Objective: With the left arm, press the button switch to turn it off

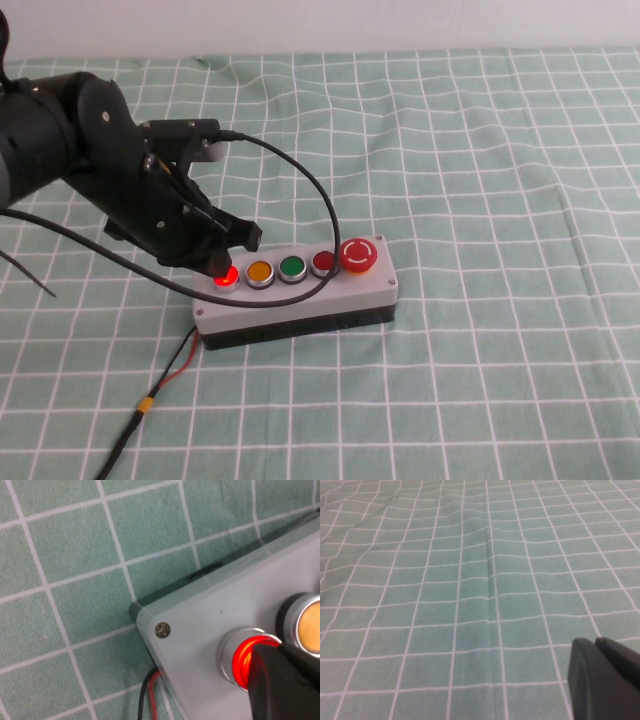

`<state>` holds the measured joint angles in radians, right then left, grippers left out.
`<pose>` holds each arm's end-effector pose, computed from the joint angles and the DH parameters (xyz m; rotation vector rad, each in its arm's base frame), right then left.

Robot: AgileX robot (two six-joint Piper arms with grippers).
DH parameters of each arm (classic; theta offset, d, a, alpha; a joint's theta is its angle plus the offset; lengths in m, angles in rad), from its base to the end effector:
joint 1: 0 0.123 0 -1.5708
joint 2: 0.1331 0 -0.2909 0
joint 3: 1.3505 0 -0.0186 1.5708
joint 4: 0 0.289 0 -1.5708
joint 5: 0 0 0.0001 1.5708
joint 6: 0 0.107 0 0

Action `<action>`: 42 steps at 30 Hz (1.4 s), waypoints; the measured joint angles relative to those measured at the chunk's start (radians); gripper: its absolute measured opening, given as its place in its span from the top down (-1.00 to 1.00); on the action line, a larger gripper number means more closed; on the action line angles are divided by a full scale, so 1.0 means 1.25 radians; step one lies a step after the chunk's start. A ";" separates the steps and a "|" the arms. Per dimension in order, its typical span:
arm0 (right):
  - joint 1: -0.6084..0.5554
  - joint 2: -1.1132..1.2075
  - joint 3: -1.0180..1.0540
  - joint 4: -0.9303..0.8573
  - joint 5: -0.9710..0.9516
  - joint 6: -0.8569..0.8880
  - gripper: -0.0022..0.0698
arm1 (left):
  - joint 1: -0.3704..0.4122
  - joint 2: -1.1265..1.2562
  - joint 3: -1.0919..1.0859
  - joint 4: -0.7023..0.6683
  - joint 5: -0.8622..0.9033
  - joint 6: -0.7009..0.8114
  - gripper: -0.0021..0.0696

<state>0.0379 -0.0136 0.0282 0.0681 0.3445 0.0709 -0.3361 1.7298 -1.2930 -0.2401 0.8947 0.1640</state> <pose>0.1009 0.0063 0.1684 0.0734 1.8428 0.1421 0.3680 -0.1496 0.2209 0.5323 2.7659 -0.3382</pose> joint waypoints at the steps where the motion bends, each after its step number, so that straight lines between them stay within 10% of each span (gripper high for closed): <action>1: 0.000 0.000 0.000 0.000 0.000 0.000 0.99 | 0.000 0.003 0.000 0.000 0.004 0.000 0.95; 16: 0.000 0.000 0.000 0.000 0.000 0.000 0.99 | -0.025 -0.038 -0.003 0.055 0.010 0.000 0.95; 42: 0.000 0.000 0.000 0.000 0.000 0.000 0.99 | -0.025 -0.762 0.008 0.079 0.224 -0.084 0.95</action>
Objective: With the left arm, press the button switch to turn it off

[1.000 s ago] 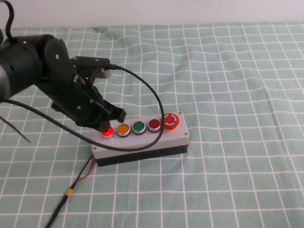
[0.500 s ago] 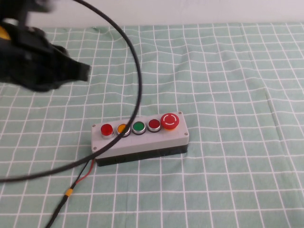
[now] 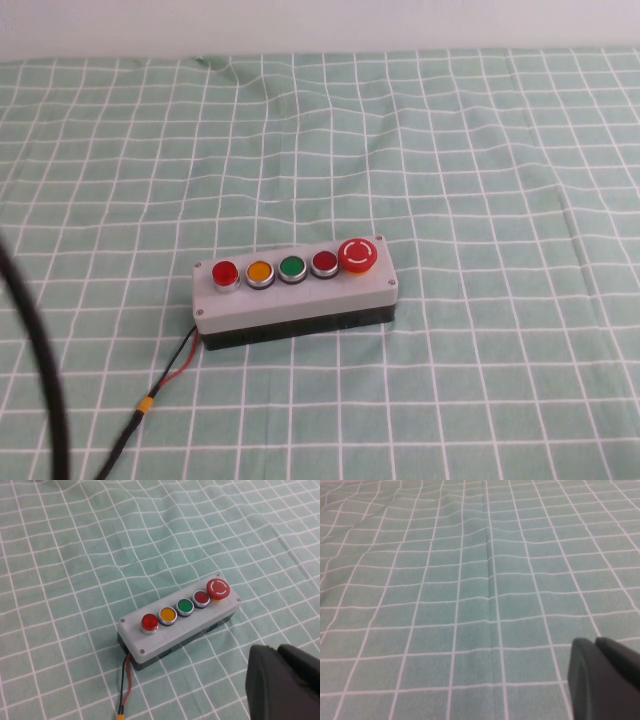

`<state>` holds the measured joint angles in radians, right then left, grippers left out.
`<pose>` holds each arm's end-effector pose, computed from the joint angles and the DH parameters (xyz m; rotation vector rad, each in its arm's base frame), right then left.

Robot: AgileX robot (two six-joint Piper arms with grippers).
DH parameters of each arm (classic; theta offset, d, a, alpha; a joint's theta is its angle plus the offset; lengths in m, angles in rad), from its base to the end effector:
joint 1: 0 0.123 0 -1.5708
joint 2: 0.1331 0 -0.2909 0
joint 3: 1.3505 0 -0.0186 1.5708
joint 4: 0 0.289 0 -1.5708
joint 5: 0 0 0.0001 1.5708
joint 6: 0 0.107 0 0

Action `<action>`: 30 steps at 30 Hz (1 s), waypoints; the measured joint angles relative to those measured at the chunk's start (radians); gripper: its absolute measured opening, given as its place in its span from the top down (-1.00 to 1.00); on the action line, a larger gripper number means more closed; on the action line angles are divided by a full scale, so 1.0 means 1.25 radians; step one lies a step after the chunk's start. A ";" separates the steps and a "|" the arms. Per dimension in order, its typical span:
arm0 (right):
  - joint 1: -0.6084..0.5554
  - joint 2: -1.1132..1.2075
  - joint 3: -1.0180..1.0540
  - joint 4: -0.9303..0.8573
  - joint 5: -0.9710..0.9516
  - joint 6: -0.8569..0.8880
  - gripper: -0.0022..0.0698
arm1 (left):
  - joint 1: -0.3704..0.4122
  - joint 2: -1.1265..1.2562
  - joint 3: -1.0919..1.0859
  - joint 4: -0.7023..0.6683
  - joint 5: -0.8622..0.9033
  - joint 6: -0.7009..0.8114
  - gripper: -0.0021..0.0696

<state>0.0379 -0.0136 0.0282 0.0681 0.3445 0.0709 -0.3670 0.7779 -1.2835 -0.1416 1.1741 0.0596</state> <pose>0.1009 0.0063 0.1684 0.0734 1.8428 0.1421 0.1255 -0.0632 0.4717 0.4747 2.1109 -0.3502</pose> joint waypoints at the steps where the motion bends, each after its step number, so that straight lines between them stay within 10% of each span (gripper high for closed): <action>1: 0.000 0.000 0.000 0.000 0.000 0.000 0.99 | 0.000 -0.021 0.007 0.004 0.006 -0.005 0.95; 30: 0.000 0.000 0.000 0.000 0.000 0.000 0.99 | 0.000 -0.262 0.177 0.034 0.084 -0.017 0.95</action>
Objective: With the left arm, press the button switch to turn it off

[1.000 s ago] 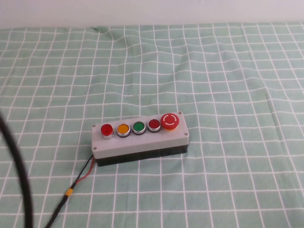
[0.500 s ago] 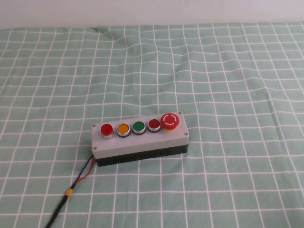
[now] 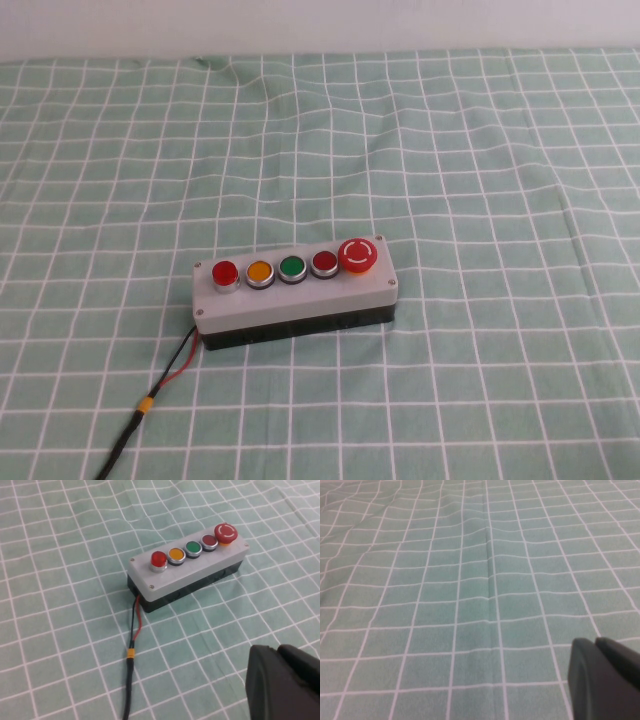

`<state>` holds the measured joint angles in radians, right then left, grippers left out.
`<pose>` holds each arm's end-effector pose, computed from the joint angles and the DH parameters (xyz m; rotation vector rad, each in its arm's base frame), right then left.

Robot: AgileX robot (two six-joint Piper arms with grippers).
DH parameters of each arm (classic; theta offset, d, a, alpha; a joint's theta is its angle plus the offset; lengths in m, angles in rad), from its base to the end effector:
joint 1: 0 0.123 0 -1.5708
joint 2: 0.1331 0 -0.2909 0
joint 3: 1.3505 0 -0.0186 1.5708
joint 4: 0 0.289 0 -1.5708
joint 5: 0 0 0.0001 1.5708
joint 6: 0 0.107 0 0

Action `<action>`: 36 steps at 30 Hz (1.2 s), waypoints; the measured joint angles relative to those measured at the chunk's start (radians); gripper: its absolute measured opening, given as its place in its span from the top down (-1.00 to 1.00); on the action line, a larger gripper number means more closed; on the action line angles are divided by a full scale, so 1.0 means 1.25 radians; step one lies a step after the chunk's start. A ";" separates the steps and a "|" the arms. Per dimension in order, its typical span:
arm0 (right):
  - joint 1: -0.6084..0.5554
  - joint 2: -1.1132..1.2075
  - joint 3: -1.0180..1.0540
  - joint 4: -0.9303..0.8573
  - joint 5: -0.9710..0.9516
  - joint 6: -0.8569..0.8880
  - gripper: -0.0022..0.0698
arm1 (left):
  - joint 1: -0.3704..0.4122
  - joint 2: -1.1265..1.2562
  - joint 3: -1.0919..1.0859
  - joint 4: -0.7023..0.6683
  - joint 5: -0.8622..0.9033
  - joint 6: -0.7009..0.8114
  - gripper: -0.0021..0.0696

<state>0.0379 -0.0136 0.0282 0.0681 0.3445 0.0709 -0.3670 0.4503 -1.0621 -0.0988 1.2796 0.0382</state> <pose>0.1009 0.0063 0.1684 0.0734 1.8428 0.1421 0.0482 -0.0294 0.4250 0.4594 2.1139 -0.3086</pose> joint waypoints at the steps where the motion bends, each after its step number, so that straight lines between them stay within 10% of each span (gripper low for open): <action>1: 0.000 0.000 0.000 0.000 0.000 0.000 0.99 | 0.000 0.000 0.000 0.009 0.000 0.000 0.95; 14: 0.000 0.000 0.000 0.000 0.000 0.000 0.99 | 0.000 -0.002 0.077 0.063 -0.213 0.000 0.95; 36: 0.000 0.000 0.000 0.000 0.000 0.000 0.99 | 0.103 -0.365 0.733 0.036 -0.757 0.000 0.95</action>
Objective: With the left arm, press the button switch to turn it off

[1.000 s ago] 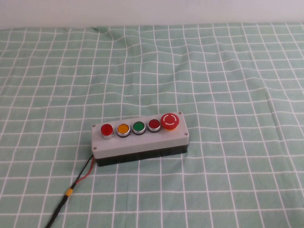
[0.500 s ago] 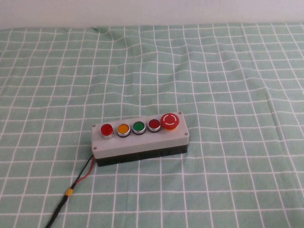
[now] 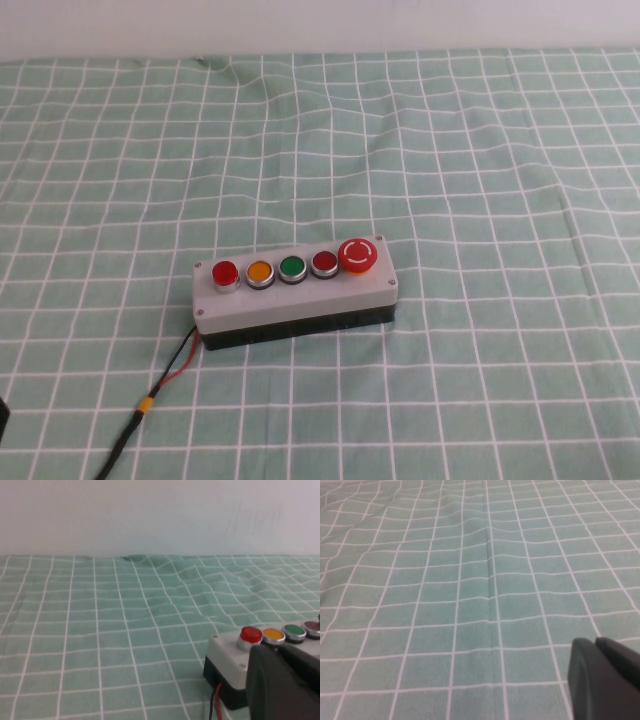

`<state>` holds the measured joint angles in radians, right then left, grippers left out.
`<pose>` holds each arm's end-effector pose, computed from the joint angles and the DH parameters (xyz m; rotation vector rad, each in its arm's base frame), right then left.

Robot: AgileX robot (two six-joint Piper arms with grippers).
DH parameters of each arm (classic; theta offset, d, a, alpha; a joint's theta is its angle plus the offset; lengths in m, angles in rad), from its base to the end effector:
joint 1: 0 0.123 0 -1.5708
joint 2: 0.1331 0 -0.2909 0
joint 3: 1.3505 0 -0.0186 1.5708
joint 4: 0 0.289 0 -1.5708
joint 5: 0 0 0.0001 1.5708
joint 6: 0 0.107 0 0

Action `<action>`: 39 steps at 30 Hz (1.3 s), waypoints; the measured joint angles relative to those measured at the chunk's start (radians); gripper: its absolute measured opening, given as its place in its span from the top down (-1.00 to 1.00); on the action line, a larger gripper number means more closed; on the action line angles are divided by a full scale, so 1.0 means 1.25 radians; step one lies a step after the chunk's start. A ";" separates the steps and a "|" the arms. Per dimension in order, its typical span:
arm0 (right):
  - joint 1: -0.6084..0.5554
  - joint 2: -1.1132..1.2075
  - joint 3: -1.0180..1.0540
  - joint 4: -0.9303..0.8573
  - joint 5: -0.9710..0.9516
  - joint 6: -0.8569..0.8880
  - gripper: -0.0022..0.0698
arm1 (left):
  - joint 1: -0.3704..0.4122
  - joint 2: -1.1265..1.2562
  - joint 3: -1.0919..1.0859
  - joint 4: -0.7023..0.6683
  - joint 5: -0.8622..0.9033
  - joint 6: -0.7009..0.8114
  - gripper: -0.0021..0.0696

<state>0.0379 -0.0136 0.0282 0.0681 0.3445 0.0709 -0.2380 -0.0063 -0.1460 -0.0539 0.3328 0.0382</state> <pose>0.1009 0.0063 0.1684 0.0734 1.8428 0.1421 0.0912 -0.0241 0.2364 0.2007 1.6555 -0.2046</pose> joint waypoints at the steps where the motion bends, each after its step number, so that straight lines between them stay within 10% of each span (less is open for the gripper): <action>1: 0.000 0.000 0.000 0.000 0.000 0.000 0.99 | 0.007 -0.002 0.023 -0.006 -0.009 0.000 0.95; 39: 0.000 0.000 0.000 0.000 0.000 0.000 0.99 | 0.042 -0.004 0.136 -0.017 0.048 0.000 0.95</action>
<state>0.0379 -0.0136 0.0282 0.0681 0.3445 0.0709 -0.1861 -0.0107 0.0247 -0.0753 0.3931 0.0382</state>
